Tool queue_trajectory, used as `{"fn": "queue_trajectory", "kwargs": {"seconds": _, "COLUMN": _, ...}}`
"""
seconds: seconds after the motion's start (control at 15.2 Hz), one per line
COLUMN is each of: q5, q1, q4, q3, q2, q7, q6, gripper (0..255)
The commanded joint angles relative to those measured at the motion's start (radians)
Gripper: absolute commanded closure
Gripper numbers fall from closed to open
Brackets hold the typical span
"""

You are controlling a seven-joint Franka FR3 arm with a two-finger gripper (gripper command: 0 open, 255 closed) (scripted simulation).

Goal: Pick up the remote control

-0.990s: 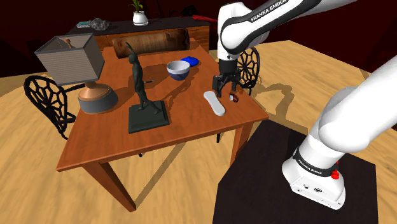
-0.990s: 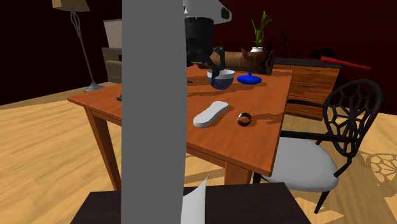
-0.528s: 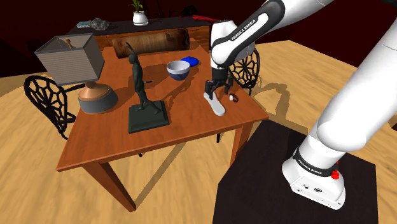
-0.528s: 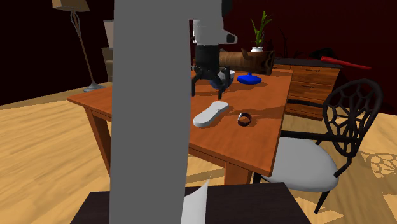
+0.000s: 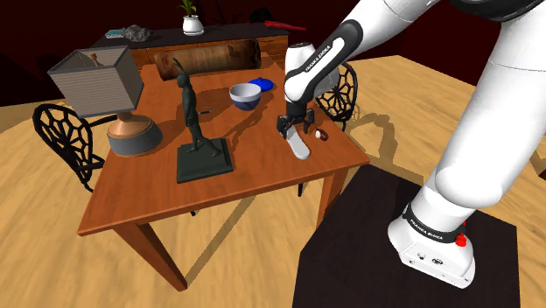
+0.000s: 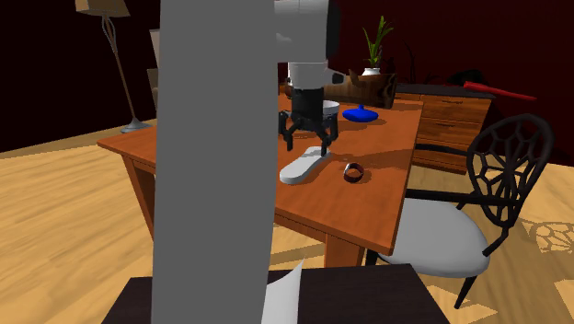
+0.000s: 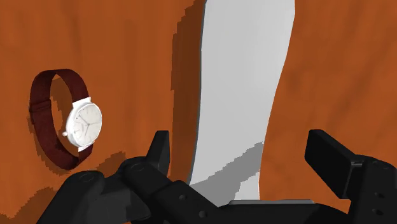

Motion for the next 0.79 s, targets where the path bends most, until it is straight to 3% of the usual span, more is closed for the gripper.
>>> {"fn": "queue_trajectory", "kwargs": {"seconds": 0.0, "q5": 0.0, "q1": 0.0, "q4": -0.003, "q3": 0.0, "q2": 0.024, "q7": 0.001, "q6": 0.028, "gripper": 0}}
{"fn": "queue_trajectory", "kwargs": {"seconds": 0.26, "q5": 0.001, "q1": -0.001, "q4": -0.007, "q3": 0.0, "q2": 0.053, "q7": 0.001, "q6": 0.061, "gripper": 0}}
{"fn": "queue_trajectory", "kwargs": {"seconds": 0.33, "q5": 0.001, "q1": 0.0, "q4": -0.006, "q3": 0.0, "q2": 0.053, "q7": 0.001, "q6": 0.06, "gripper": 255}}
{"fn": "queue_trajectory", "kwargs": {"seconds": 0.73, "q5": 0.001, "q1": 0.0, "q4": -0.006, "q3": 0.0, "q2": 0.053, "q7": 0.002, "q6": 0.06, "gripper": 255}}
